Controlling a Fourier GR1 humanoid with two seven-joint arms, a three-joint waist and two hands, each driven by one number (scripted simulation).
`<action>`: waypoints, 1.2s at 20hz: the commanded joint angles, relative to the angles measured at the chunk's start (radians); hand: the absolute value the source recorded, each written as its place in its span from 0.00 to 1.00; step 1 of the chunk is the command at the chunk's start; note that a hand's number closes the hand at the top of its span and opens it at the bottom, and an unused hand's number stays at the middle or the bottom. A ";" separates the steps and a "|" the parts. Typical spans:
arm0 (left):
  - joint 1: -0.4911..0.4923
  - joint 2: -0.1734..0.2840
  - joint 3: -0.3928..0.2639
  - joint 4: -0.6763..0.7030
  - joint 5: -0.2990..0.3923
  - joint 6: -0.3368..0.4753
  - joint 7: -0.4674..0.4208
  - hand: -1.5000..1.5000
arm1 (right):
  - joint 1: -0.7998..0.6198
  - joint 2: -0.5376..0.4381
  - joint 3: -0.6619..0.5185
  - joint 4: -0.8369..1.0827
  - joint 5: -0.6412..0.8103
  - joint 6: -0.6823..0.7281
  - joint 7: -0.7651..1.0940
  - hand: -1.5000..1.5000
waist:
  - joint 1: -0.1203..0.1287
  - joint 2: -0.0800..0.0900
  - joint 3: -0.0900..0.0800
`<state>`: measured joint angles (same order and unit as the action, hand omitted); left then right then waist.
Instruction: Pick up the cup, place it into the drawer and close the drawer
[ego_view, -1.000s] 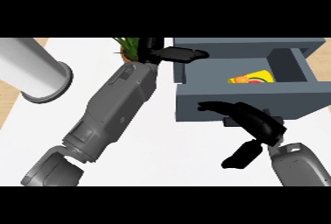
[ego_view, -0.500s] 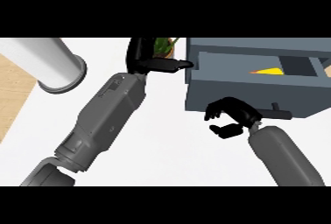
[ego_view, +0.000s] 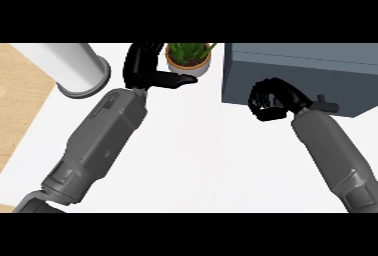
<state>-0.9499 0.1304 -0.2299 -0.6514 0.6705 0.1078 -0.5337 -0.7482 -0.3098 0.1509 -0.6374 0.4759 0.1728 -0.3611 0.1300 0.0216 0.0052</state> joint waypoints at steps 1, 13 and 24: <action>0.054 0.031 -0.005 -0.032 0.005 -0.038 0.015 0.00 | -0.107 -0.056 -0.095 0.114 -0.035 -0.035 -0.050 1.00 | 0.033 0.015 0.001; 0.086 0.071 -0.020 -0.075 0.003 -0.097 0.044 0.00 | -0.183 -0.142 -0.179 0.097 -0.122 0.056 0.009 1.00 | 0.063 0.029 -0.001; 0.119 0.076 -0.016 -0.112 0.020 -0.133 0.043 0.00 | -0.163 -0.192 -0.194 0.028 -0.176 0.172 0.041 1.00 | 0.095 0.027 -0.003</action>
